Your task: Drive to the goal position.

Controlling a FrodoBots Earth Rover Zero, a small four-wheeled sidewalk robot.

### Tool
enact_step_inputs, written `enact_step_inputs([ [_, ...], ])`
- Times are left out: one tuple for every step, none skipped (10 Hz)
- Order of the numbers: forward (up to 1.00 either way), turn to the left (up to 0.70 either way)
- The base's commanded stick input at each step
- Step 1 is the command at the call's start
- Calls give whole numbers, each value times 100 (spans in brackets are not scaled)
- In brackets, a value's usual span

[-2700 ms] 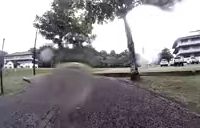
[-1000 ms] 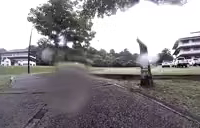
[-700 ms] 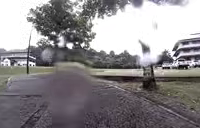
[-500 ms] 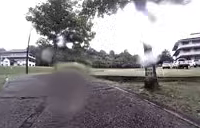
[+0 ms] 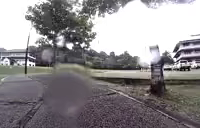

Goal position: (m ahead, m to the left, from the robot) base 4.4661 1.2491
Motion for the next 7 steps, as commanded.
enact_step_inputs([
  [70, 0],
  [70, 0],
  [70, 0],
  [70, 0],
  [70, 0],
  [70, 0],
  [70, 0],
])
